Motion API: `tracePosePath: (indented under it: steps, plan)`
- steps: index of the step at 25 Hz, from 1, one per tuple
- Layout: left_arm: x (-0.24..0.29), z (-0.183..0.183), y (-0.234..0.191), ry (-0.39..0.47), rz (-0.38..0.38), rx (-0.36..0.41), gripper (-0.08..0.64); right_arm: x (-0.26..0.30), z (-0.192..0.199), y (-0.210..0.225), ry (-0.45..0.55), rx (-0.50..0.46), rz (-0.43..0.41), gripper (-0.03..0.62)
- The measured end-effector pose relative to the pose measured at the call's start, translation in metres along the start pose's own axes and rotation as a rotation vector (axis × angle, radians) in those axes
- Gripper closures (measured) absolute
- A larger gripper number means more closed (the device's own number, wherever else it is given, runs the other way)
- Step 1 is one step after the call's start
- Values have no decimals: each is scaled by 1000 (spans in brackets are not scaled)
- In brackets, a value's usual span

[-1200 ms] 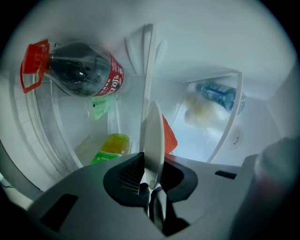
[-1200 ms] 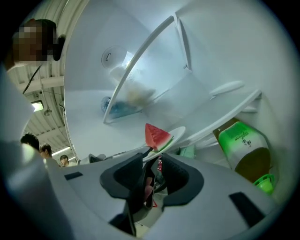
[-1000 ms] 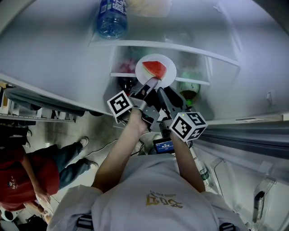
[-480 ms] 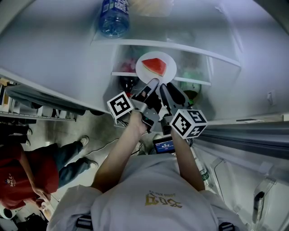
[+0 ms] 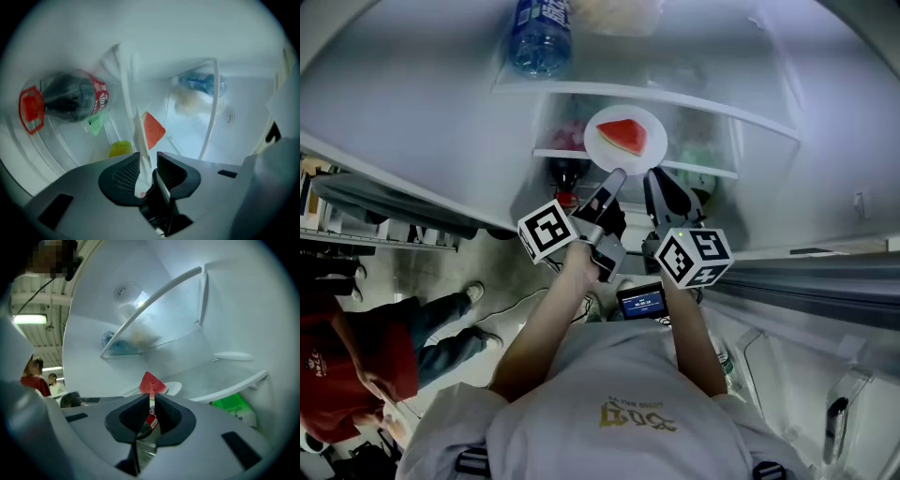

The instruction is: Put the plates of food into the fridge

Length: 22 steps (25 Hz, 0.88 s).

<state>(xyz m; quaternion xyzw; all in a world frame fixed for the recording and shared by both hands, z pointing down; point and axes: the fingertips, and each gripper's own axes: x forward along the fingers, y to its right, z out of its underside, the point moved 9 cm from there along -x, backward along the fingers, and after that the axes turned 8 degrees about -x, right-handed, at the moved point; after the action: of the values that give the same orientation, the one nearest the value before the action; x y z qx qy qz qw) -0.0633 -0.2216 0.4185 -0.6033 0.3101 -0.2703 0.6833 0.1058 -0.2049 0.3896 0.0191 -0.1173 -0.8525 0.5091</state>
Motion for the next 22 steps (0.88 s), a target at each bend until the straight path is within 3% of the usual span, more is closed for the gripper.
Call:
tracePosePath:
  steps: [5,8,9,12,14,22]
  plan:
    - [-22,1,22,-13,-179,677,457,-9,9,-12,-39,-210,23,554]
    - [-24,-2,33,15,-188,903,457,-9,10,-16,-40,-253,24,554]
    - [-23,-3,34,14,-202,949,459,-9,10,-16,-37,-256,21,554]
    - [-20,-5,33,5,-284,1102,555,-5,11,-18,-36,-265,10,554]
    - [-19,-7,32,-2,-319,1170,555,-4,12,-20,-43,-286,6,554]
    - [-4,-22,28,-54,-346,1191,555,6,14,-16,-42,-328,39,554]
